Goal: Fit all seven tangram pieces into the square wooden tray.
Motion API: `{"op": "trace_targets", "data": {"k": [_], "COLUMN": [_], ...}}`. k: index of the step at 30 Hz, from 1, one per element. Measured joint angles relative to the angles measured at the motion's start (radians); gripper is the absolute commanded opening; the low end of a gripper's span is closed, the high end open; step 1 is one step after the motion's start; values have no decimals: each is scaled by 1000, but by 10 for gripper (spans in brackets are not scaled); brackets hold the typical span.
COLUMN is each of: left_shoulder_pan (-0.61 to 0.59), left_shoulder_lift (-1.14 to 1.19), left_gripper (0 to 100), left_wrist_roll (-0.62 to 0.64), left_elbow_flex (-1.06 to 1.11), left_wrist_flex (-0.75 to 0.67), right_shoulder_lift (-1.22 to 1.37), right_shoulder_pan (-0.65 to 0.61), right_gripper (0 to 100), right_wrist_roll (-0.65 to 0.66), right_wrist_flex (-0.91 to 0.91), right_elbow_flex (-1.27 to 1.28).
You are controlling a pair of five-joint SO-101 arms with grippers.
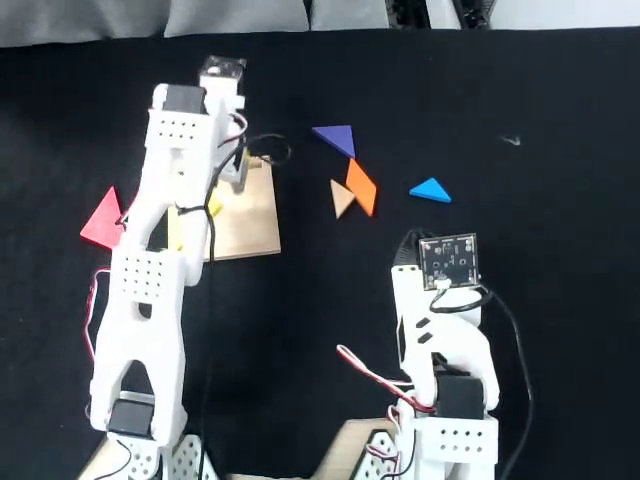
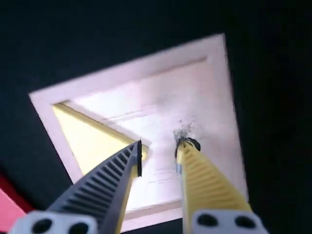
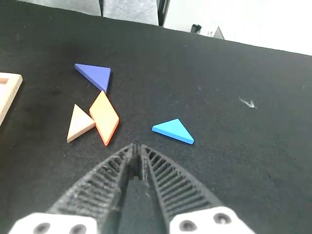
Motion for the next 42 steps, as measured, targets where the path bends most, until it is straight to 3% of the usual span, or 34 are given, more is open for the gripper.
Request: {"op": "trace_targets", "data": {"k": [6, 10, 14, 17, 22, 26, 29, 36, 42], "left_shoulder_pan": [-3, -43, -120, -193, -408, -525, -531, -618, -620], "left_shoulder_lift": [-150, -353, -631, -858, -1109, -1138, -1138, -1066, -773], "left_gripper": [149, 149, 163, 282, 329, 328, 325, 323, 323], "left_wrist_roll": [0, -5, -48, -117, -153, -92, -29, 38, 123], "left_elbow_flex": [-9, 141, 439, 717, 1198, 1488, 1582, 1591, 1367], "left_wrist_flex": [0, 0, 2, -26, -345, -611, -684, -735, -671], "right_shoulder_lift": [0, 0, 0, 0, 0, 0, 0, 0, 0], "right_shoulder_pan": [0, 0, 0, 0, 0, -9, -21, -28, -28], "right_gripper": [15, 15, 15, 15, 15, 15, 15, 15, 15], "right_wrist_roll": [0, 0, 0, 0, 0, 0, 0, 0, 0], "right_wrist_flex": [0, 0, 0, 0, 0, 0, 0, 0, 0], "right_elbow_flex": [0, 0, 0, 0, 0, 0, 0, 0, 0]}}
